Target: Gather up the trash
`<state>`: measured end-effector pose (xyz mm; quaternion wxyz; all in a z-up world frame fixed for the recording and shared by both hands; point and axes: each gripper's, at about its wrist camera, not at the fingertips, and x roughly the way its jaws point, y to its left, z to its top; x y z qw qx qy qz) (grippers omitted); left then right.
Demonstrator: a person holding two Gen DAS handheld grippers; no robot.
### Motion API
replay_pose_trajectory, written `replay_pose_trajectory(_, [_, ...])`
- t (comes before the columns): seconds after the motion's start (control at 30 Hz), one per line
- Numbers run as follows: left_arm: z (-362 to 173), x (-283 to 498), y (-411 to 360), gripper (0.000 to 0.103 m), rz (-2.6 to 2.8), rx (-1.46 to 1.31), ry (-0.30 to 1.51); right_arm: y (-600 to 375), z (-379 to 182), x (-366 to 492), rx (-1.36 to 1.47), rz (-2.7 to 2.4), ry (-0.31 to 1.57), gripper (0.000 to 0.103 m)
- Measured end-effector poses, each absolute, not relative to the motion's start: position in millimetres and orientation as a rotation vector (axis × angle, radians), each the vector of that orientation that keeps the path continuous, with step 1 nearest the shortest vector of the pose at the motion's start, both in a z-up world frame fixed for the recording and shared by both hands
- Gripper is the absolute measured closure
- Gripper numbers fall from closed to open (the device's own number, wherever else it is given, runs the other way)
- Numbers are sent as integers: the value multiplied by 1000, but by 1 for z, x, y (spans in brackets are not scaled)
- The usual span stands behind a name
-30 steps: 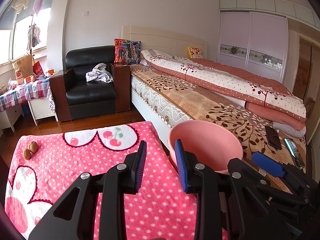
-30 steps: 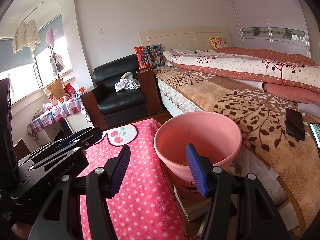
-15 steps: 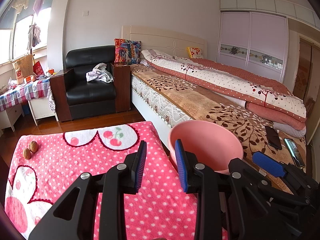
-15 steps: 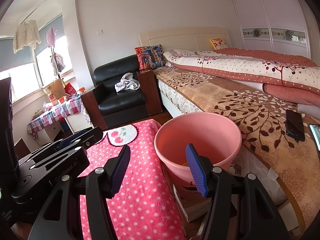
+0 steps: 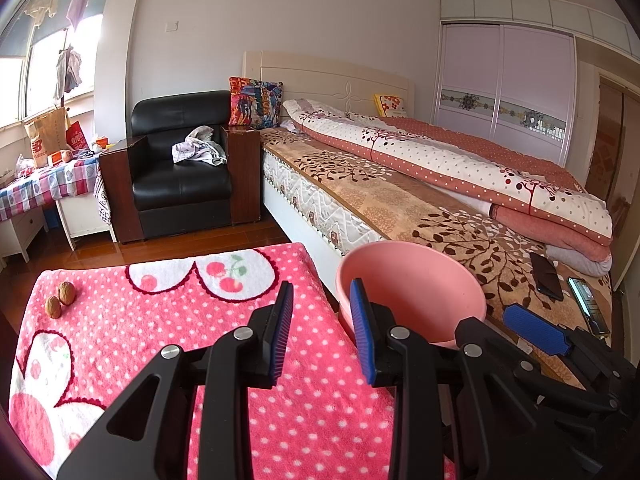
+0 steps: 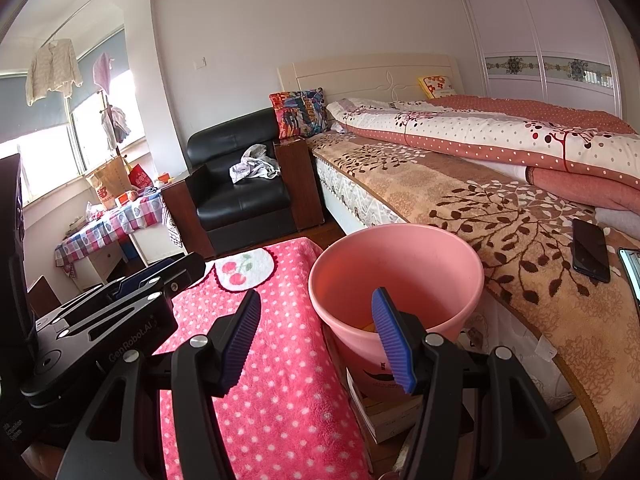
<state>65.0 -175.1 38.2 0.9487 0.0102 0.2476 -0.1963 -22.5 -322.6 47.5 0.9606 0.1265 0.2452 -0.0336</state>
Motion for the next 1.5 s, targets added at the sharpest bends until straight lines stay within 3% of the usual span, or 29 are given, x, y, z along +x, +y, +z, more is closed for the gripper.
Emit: replay_pose_trajectory(1.5, [37,65,-176,73,-402,22,508,-324,43,-23,256,-70,502,46])
